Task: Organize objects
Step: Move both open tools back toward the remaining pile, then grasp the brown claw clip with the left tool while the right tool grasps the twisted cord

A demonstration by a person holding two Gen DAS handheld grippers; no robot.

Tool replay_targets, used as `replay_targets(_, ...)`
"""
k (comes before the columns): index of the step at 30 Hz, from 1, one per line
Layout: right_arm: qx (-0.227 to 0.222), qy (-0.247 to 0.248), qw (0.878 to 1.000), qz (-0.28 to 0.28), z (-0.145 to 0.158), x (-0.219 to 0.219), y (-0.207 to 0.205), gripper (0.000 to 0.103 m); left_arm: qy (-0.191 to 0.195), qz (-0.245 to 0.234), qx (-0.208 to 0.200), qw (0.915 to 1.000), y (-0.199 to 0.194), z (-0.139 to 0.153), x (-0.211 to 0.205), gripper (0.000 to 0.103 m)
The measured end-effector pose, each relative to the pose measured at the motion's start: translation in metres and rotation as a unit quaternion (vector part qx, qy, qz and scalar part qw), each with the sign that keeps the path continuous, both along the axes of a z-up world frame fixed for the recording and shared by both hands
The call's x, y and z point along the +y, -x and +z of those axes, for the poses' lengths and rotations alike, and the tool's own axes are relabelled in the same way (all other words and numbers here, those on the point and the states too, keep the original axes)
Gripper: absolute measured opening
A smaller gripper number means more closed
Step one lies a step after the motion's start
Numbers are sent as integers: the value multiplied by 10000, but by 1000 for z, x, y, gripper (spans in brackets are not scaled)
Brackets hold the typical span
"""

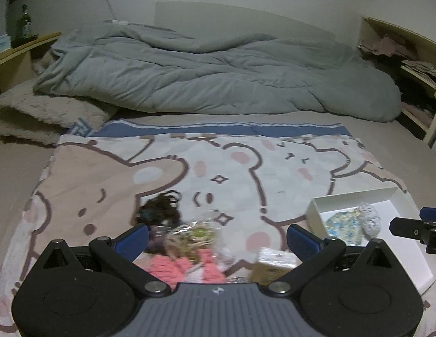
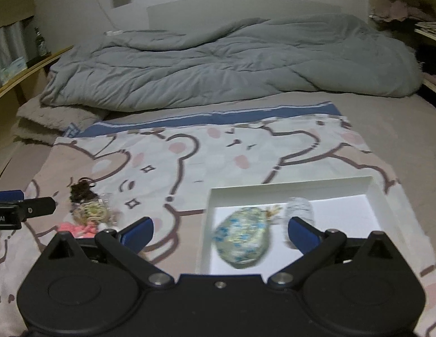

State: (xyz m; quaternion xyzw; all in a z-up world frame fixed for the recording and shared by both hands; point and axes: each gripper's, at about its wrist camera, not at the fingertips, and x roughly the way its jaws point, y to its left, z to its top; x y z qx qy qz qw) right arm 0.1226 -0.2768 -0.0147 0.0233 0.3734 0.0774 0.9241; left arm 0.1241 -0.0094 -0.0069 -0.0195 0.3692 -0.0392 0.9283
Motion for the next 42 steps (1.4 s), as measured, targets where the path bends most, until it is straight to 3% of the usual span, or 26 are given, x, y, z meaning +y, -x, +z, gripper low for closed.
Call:
replay_targets(11,-27,-62,9988,483,1,58,-1,103,-135,176,-14,9998,13,-1,41,103)
replay_targets(25,6,-427,9953,873,-5,99,-2,103,-60,-130,245,9996,20,-11,77,101)
replay_targets(33,629,-608,9923,881,-31,116,-14,102,-358,-763,751,9936,19,-45,84,82)
replay_targets(36,947,-856,9875,929,-45,121,-20,92,-310,-969,972,9900,18,-59,87,73)
replay_targets(42,1445,-638,9815,1084,-77,141,-25,82,-263,-1086,1293,9853,12,-81,88,65)
